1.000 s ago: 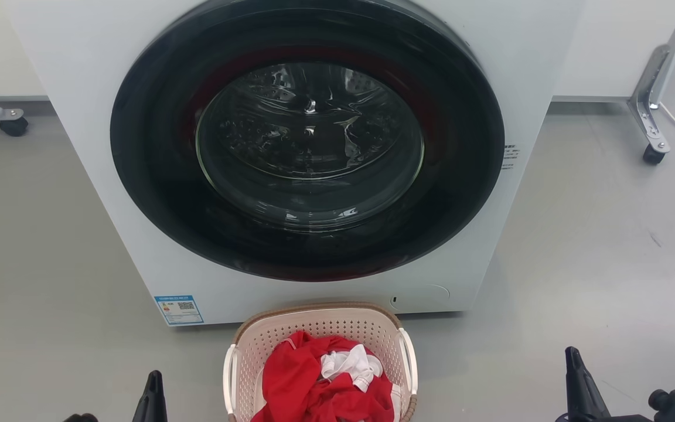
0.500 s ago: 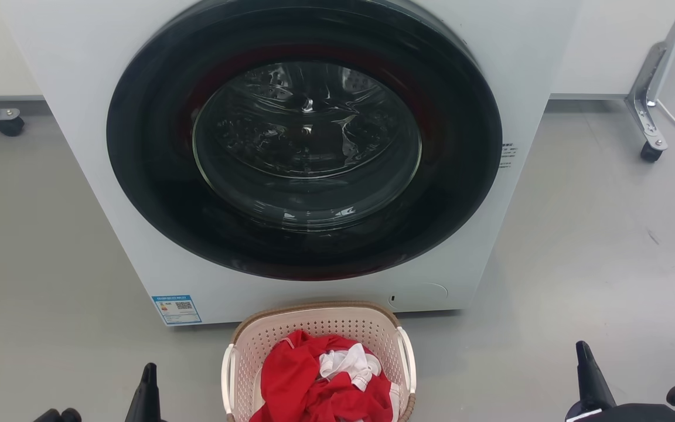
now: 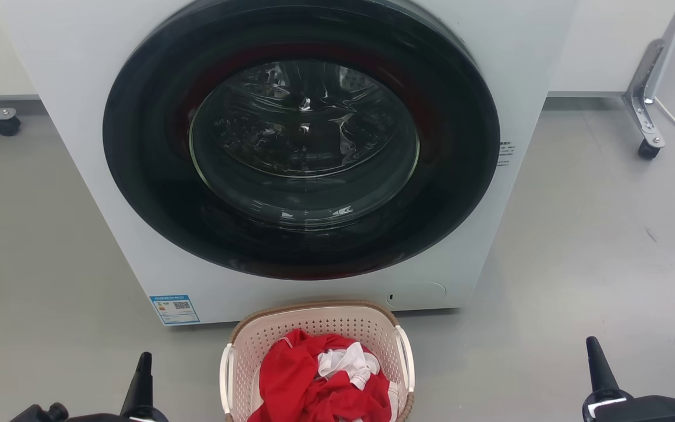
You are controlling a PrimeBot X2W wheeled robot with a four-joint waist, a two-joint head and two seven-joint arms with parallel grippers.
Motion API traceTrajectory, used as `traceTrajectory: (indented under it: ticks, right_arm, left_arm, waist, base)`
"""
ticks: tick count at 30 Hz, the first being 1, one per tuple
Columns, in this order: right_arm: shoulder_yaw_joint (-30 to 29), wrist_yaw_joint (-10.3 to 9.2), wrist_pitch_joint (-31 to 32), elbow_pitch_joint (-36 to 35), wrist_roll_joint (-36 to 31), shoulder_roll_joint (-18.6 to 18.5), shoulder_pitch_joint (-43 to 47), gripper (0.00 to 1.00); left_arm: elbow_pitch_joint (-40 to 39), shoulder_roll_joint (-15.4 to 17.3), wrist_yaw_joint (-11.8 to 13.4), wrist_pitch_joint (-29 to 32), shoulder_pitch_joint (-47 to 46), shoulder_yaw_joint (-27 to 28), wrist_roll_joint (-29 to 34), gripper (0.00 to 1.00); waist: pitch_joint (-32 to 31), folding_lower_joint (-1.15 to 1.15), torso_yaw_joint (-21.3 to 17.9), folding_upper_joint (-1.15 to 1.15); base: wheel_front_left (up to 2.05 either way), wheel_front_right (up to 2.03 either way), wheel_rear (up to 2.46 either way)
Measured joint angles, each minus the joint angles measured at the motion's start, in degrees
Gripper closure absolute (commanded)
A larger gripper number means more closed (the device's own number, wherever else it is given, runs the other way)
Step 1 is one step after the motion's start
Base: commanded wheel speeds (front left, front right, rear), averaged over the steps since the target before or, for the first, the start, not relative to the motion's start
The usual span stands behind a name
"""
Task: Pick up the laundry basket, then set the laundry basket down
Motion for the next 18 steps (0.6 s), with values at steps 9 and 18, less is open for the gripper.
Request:
traceTrajectory:
  ticks: [9, 18]
  right_arm:
    - [-2.01, 1.14, 1.78, 1.59, 7.20, 0.15, -1.43, 1.00]
    - [-4.05, 2.59, 3.67, 3.11, 14.38, 0.33, -2.51, 1.00]
  left_arm:
    - [1.05, -0.09, -1.45, 1.72, -1.51, 1.00, -7.20, 1.00]
    - [2.13, -0.36, -2.53, 3.65, -2.92, 2.37, -14.38, 1.00]
  waist:
    - [0.12, 0.00, -0.19, 0.00]
    - [0.24, 0.00, -0.37, 0.00]
  base:
    - [0.00, 0.00, 0.00]
    - [0.00, 0.00, 0.00]
